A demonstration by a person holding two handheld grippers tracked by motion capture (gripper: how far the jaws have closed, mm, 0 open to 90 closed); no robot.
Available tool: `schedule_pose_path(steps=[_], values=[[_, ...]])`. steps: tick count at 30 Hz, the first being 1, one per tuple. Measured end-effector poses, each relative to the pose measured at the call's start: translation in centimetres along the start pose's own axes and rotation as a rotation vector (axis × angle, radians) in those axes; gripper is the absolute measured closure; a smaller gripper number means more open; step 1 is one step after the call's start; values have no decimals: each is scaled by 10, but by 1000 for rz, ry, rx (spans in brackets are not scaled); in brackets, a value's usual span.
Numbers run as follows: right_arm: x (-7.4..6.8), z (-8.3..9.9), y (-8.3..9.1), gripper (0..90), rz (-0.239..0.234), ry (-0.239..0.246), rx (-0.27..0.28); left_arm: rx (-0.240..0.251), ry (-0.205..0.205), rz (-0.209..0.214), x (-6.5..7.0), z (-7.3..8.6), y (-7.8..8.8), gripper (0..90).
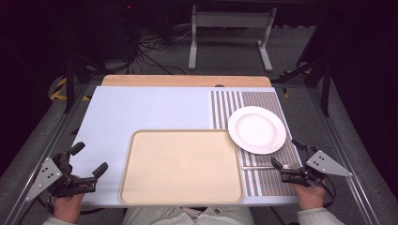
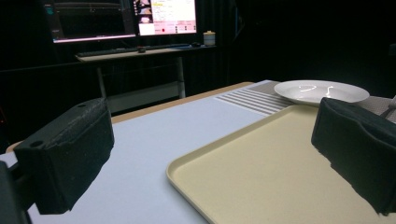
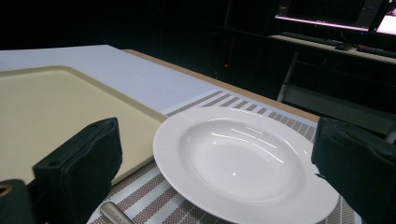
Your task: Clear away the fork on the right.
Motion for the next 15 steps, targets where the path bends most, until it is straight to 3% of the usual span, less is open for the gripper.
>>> schedule_pose_path(steps=[15], values=[[-1,-2,0,27,-11,2,11,-6,-8,-8,1,0,1,0]])
Point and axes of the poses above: each handheld gripper's, and its own axes: y roughly backward along the jaws, z roughly out of its underside, x roughly to its right, the point moved 4 cm from there along -y, roughly forward along the jaws, and after that the axes turned 2 degrees about -x, right-handed, at the moved point
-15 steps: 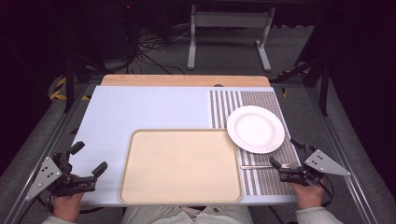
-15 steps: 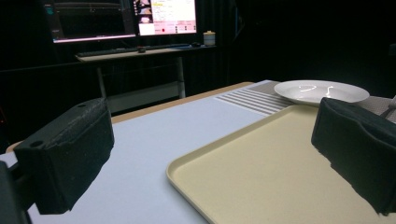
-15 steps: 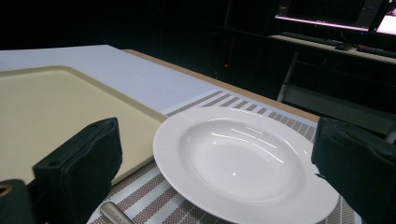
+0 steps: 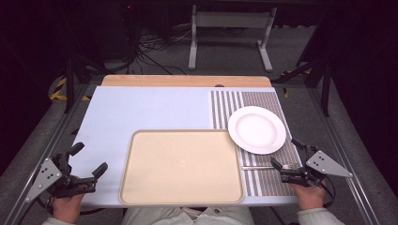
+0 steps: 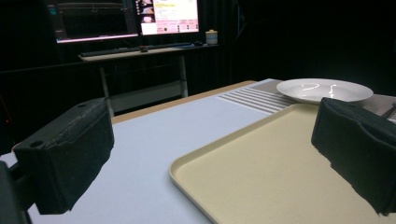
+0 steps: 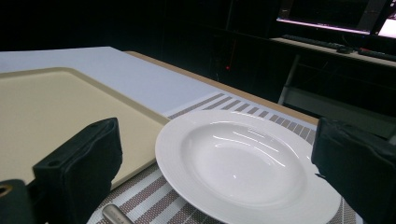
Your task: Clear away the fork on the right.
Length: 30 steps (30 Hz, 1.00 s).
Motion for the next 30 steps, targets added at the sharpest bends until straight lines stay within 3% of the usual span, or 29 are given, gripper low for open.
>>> schedule_pose_path(steps=[11,16,24,30], values=[[0,-7,-2,56,-31,23,-21,-7,0,-1,0,0,0,0],[3,-16,-6,58,-49,12,-21,-7,1,-3,0,1,1,0],[7,-27,-20,48,-92,6,-47,-9,0,-2,0,1,0,0],[9,-34,-33,8,-86,-5,-72,-8,3,-1,0,1,-1,0]])
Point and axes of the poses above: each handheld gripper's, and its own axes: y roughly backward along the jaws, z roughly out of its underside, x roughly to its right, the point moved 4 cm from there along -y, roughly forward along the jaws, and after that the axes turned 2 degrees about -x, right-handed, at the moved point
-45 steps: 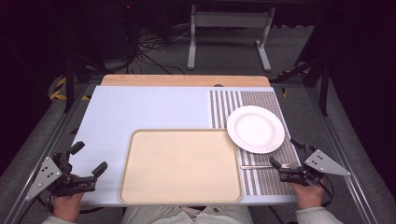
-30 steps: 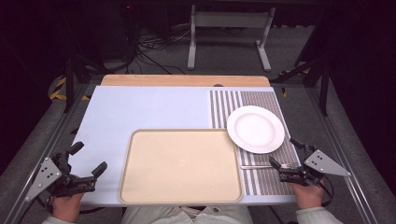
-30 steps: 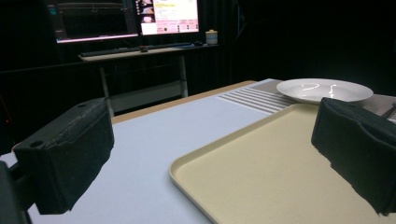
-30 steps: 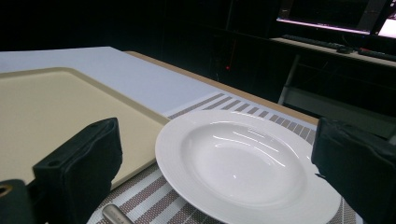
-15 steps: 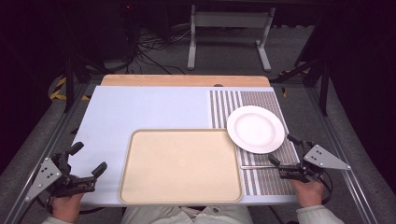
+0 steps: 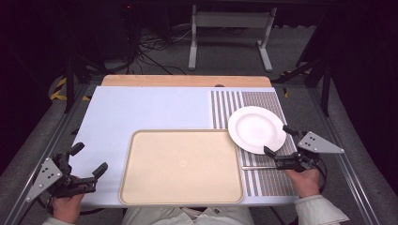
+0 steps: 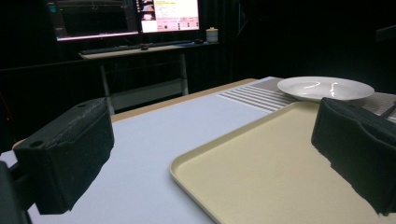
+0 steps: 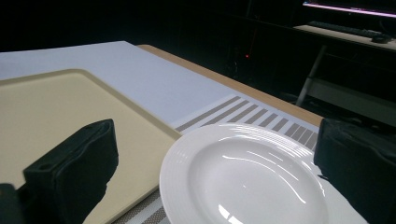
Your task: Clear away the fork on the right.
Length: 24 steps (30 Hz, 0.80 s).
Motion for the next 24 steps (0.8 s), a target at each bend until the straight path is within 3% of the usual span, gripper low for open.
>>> schedule_pose_path(steps=[5,12,14,17,19,24], values=[[-2,-9,-3,41,-30,55,-48,-1,-1,-1,0,0,0,0],[2,-16,-7,75,-76,81,-123,-5,-6,3,0,0,0,0],[4,-18,-8,110,-108,111,-181,-5,-7,5,0,0,-1,0],[5,-19,-8,121,-124,131,-219,-7,-3,3,0,0,-1,0],[6,-21,-8,121,-144,165,-284,-8,-3,3,0,0,-1,0],[8,-23,-6,112,-151,196,-355,-9,-4,3,0,0,-1,0]])
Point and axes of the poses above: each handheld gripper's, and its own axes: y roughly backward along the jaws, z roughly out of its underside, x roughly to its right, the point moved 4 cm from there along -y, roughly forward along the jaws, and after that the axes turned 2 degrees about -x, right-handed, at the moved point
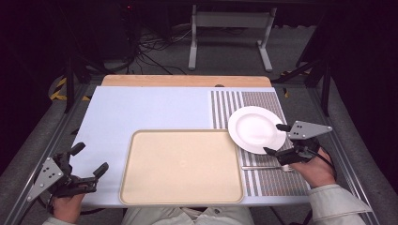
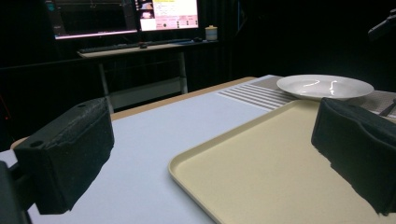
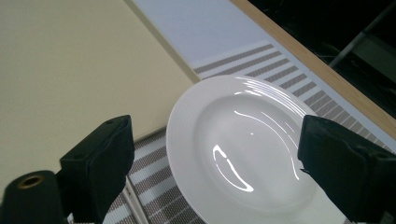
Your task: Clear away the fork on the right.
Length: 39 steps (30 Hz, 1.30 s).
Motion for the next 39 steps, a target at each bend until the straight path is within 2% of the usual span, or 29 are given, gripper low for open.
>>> schedule_pose_path(steps=[3,8,17,20,23,25,26,32,35,36,39], values=[[1,0,0,111,-15,18,-47,-1,1,1,0,0,0,0],[-1,2,-3,112,-81,57,-140,-3,5,-2,0,0,-1,0],[-1,0,-7,117,-137,113,-279,-4,3,-5,0,0,-1,0],[-2,1,-9,122,-158,114,-299,-2,5,-6,0,0,-1,0],[-1,5,-12,128,-187,125,-350,-4,3,-3,0,0,-1,0],[-1,5,-13,128,-188,122,-358,-4,4,-4,0,0,-1,0],[-1,7,-13,128,-197,129,-386,-3,4,-5,0,0,-1,0],[-4,10,-15,136,-237,138,-421,-4,4,-5,0,0,-1,0],[-5,13,-16,145,-241,148,-443,-5,2,-4,0,0,-1,0],[-5,16,-17,150,-244,156,-470,-4,3,-4,0,0,-1,0],[-6,21,-19,150,-247,151,-501,-4,4,-5,0,0,0,0]])
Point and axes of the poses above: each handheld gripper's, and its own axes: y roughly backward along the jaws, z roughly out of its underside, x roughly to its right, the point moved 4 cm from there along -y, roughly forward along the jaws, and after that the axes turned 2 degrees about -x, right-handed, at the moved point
